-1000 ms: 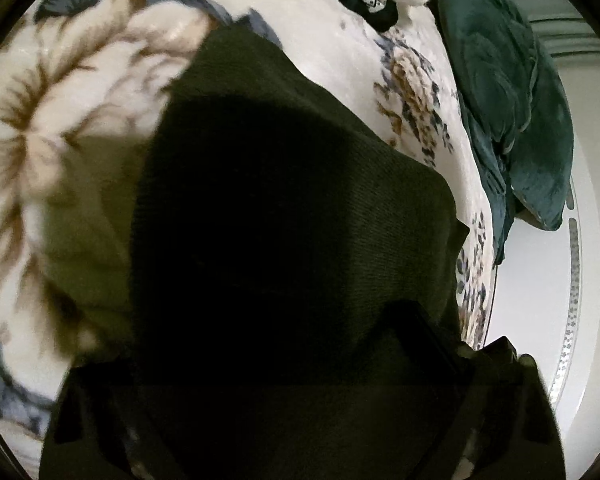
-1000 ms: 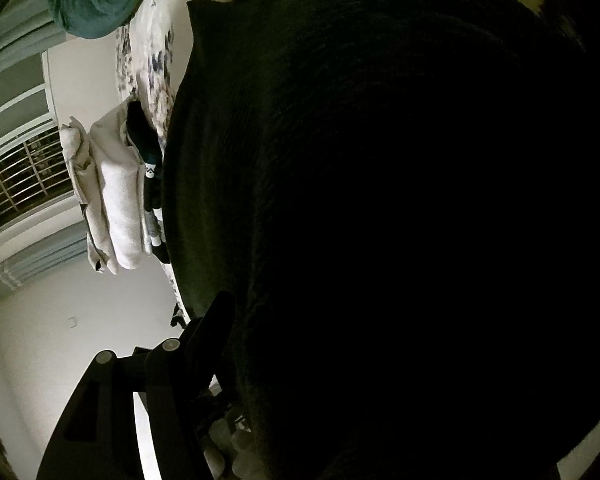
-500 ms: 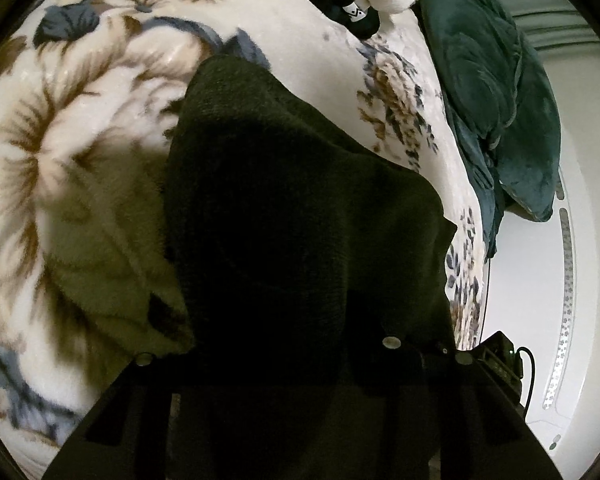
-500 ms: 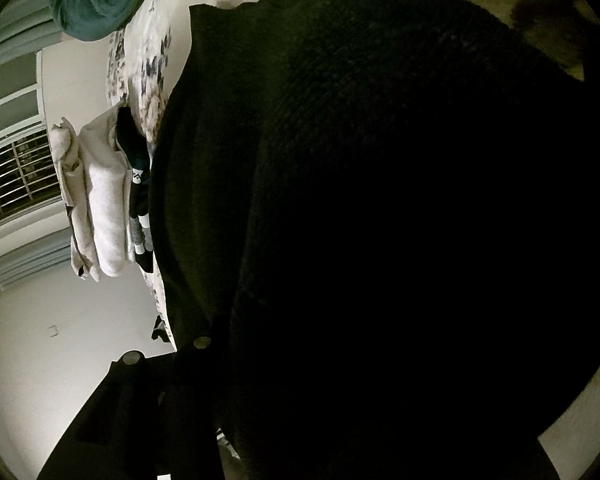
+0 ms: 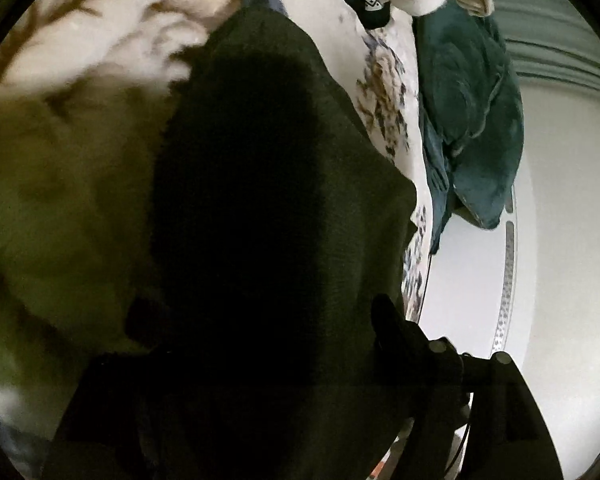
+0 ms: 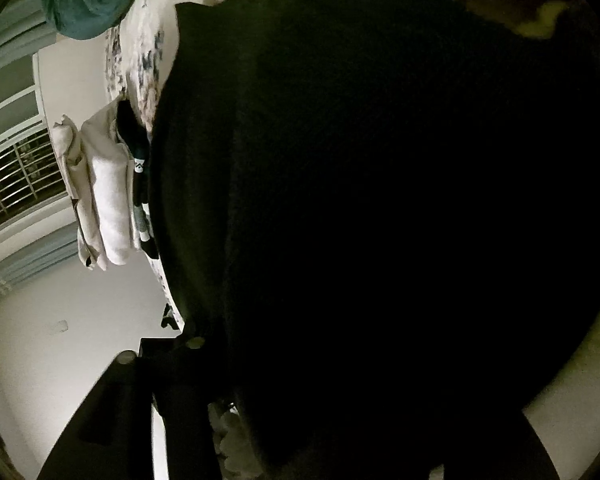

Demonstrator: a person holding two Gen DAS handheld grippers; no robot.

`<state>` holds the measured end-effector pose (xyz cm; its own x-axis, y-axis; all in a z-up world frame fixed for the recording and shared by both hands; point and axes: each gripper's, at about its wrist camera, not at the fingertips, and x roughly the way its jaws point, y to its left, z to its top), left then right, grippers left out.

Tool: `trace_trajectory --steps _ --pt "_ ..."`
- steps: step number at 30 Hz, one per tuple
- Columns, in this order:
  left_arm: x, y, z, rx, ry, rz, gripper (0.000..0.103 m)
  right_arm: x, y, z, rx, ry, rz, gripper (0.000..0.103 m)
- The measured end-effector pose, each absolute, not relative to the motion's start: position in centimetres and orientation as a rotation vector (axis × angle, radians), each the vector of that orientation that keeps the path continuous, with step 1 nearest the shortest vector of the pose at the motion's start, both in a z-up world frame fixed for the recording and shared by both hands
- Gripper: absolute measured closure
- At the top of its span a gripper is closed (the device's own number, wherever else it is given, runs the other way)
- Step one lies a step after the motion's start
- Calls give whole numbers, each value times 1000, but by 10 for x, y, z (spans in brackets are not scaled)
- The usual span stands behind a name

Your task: Fold small clothes

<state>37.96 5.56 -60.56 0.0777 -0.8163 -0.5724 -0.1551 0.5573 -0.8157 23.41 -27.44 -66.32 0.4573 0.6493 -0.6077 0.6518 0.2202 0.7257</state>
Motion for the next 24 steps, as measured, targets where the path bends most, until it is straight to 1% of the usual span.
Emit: trace_trajectory --steps 1,2,3,4,5,6,8,9,16,20,24 --pt "381 52 -603 -868 1429 -602 49 240 -272 -666 1465 1210 -3 42" --pt "383 46 -599 -830 1424 -603 71 244 -271 -666 1457 1205 -6 42" --pt "385 43 -595 -810 1413 -607 74 249 -269 -663 1435 1195 -17 43" --pt "387 43 -589 -809 1400 -607 77 252 -268 -660 1417 1188 -29 48" --pt "388 43 -587 -807 1395 -606 78 254 -266 -657 1398 1184 -44 59" --pt "390 44 -582 -806 1390 -603 79 255 -265 -653 1386 1181 -46 66" --pt "391 46 -574 -808 1384 -608 80 254 -263 -645 1372 1166 -47 71" --pt "393 46 -566 -796 1378 -611 80 253 -261 -637 1360 1158 -46 75" --pt "419 48 -501 -768 1329 -646 80 269 -251 -577 1355 1067 9 77" --pt "448 51 -445 -748 1286 -670 80 294 -247 -524 1336 1003 52 77" --pt "487 55 -392 -730 1229 -692 80 339 -241 -463 1301 936 104 77"
